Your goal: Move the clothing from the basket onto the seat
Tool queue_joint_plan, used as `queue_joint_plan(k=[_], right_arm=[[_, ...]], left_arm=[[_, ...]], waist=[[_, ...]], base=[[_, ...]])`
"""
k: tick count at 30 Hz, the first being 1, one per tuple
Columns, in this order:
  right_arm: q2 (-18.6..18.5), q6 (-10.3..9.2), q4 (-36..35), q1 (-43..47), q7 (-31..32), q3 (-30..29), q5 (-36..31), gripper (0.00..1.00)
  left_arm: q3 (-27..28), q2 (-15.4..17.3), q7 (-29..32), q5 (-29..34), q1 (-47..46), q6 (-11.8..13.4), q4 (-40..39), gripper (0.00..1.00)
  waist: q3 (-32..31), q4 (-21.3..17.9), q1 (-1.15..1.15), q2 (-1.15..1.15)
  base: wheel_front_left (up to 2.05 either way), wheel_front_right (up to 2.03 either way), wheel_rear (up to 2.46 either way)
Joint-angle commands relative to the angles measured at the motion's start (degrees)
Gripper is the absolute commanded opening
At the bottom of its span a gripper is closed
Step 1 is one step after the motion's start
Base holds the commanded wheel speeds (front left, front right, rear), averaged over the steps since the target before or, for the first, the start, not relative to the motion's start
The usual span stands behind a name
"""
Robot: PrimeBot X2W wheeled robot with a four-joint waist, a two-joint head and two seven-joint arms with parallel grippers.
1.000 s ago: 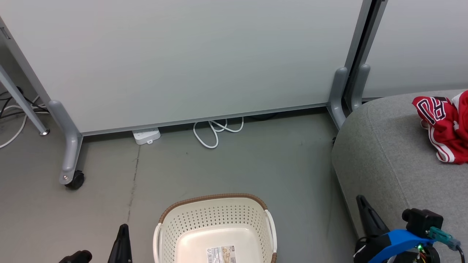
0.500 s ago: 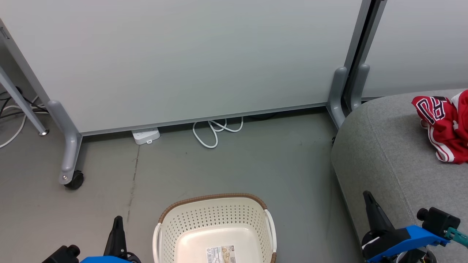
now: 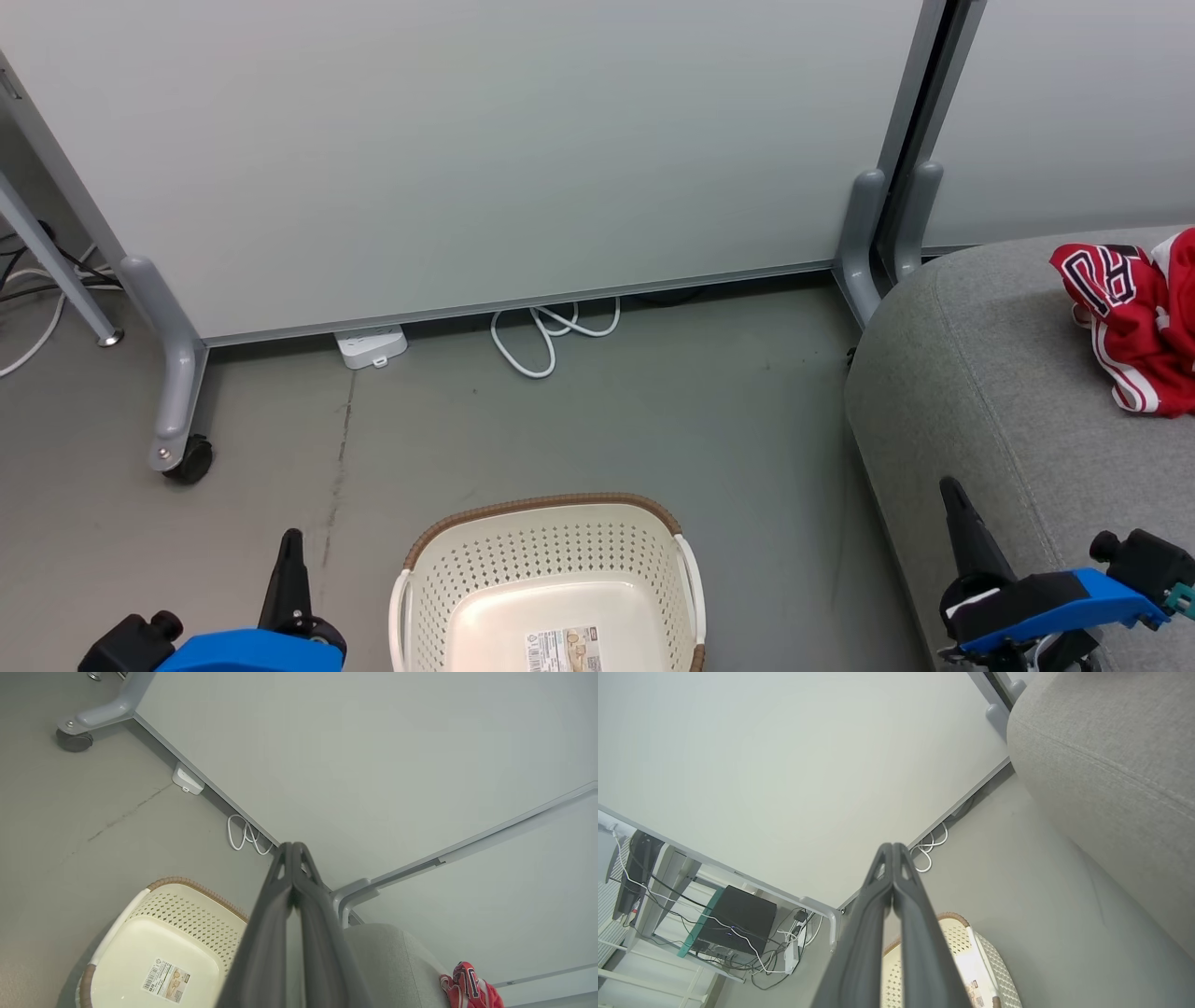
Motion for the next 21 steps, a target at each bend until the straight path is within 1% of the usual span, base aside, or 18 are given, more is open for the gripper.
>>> queue_joint_plan(k=[1,21], right_arm=[[0.0,0.01,-1.1,-1.5,0.2,-0.3,1.3,0.00],[0.0,0.01,-2.3,-1.9,2.4,-1.5,14.6,0.00]], left_arm=[[0.5,0.1,0.3,-1.1,-1.8,-0.2,-0.9,0.00],[2.0,0.0,3.8,-12.5,-3.5,-0.3,-2.2,0.00]], waist=[[0.0,0.0,0.00,0.00],[0.1,-0.1,0.00,0.00]], base=[[0.00,0.00,0.00],[0.00,0.00,0.00]])
